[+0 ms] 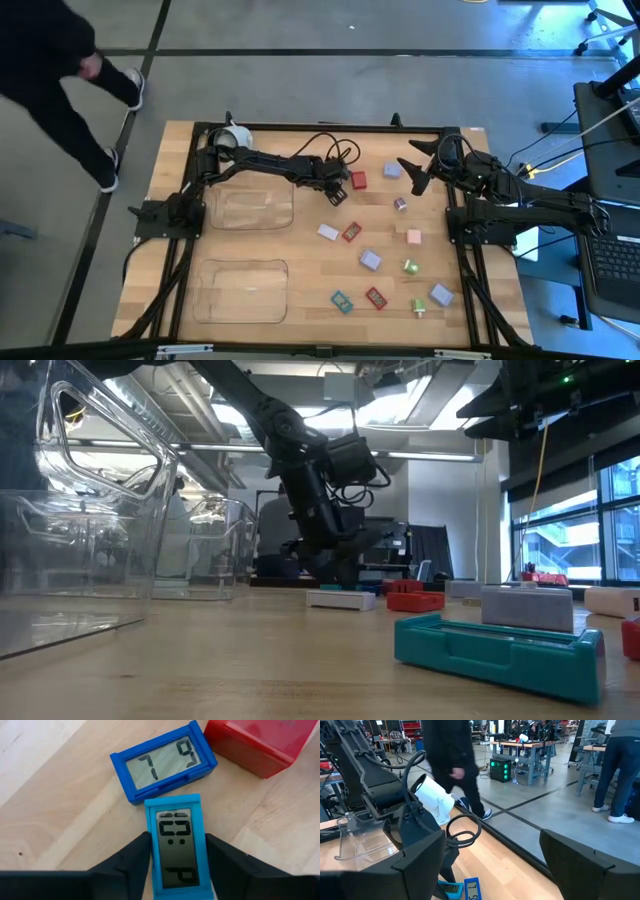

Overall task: Pick & Place Office items
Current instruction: Put the top light blue timer into the top transparent bin

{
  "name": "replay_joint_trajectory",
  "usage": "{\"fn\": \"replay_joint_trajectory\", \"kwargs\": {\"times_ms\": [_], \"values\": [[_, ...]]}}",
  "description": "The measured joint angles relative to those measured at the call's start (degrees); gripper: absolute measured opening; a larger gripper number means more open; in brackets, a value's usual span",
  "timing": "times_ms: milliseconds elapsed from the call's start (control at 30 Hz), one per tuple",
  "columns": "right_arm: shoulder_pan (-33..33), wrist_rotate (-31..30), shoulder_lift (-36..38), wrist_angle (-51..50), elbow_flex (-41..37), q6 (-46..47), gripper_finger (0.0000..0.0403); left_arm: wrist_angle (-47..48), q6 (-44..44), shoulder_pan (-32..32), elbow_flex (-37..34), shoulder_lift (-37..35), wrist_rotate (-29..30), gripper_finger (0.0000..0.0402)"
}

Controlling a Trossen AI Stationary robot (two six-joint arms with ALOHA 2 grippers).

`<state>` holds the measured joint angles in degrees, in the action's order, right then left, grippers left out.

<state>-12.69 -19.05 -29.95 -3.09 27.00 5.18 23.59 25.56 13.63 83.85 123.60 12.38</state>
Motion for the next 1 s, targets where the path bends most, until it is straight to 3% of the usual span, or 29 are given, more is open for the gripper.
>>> {"fn": "replay_joint_trajectory", "kwargs": {"times_ms": [100, 567, 867, 1000], "values": [[0.0, 0.0, 0.0, 0.0, 0.0, 0.1, 0.0327, 0.2, 1.0, 0.1, 0.0, -0.5, -0.8, 0.0144], [0.0, -0.7, -0.2, 0.0, 0.0, 0.1, 0.0327, 0.7, -2.2, 0.8, 7.6, -8.5, -1.4, 0.0145], [0.0, -14.5, -0.2, -0.7, 0.0, 0.5, 0.0327, -5.6, -6.2, 0.7, 10.7, -16.9, -1.1, 0.0145], [0.0, -20.3, -0.2, -1.6, 0.0, 5.7, 0.0327, -9.9, -7.0, 0.6, 10.8, -21.4, -1.8, 0.0145]]}}
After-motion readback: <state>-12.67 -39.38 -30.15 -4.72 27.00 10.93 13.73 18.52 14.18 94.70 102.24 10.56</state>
